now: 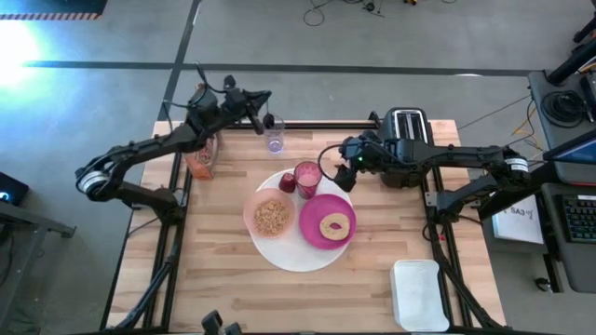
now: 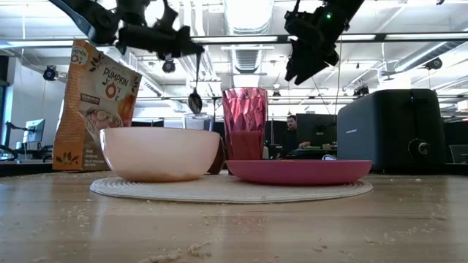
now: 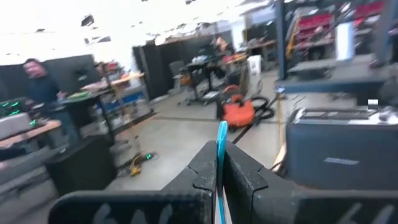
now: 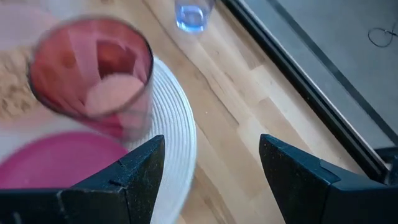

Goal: Arrange a breakfast setting
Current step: Put the blue spoon beside the orange bowl

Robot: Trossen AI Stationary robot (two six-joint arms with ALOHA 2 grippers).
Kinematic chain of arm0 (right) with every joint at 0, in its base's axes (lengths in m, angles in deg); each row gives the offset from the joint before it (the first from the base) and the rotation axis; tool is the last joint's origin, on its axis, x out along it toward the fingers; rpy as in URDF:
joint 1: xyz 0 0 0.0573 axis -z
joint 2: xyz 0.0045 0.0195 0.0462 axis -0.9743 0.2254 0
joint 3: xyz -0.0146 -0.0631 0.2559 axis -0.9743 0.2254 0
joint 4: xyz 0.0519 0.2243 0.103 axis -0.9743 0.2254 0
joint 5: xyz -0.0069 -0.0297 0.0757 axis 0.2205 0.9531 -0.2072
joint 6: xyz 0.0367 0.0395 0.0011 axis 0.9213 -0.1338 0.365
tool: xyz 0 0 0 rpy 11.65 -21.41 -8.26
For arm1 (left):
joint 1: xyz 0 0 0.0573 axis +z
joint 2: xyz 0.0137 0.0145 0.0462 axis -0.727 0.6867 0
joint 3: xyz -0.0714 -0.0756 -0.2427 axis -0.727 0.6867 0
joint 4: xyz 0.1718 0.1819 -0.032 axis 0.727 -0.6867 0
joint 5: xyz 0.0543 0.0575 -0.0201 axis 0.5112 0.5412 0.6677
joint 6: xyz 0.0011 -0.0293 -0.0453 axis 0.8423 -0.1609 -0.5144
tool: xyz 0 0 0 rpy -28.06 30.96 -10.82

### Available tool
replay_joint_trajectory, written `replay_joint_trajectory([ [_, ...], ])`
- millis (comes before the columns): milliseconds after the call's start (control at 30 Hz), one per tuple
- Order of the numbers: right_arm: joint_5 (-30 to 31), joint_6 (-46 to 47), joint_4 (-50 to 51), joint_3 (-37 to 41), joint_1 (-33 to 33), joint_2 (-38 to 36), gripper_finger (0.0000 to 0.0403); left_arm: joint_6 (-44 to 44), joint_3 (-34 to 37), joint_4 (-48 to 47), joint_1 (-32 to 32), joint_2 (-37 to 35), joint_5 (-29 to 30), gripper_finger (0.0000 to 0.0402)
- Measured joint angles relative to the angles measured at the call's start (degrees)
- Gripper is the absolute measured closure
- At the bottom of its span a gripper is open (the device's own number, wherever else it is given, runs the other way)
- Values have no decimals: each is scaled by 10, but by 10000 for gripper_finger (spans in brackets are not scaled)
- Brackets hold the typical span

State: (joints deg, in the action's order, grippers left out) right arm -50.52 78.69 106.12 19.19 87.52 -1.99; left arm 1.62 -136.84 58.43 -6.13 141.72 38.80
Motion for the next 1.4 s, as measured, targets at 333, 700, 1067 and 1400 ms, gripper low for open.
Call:
replay_joint_trajectory([
  [333, -61, 5, -186, 0, -2, 0, 154, -78, 0, -24, -50, -58, -41, 401],
  [700, -136, -67, -257, 0, -55, 0, 154, -129, 0, -22, -197, -64, -41, 402],
  [1067, -135, -53, -258, 0, -107, 0, 154, -130, 0, -37, -291, -64, -43, 402],
  [1400, -135, -57, -254, 0, -127, 0, 154, -131, 0, -49, -349, -64, -48, 402],
])
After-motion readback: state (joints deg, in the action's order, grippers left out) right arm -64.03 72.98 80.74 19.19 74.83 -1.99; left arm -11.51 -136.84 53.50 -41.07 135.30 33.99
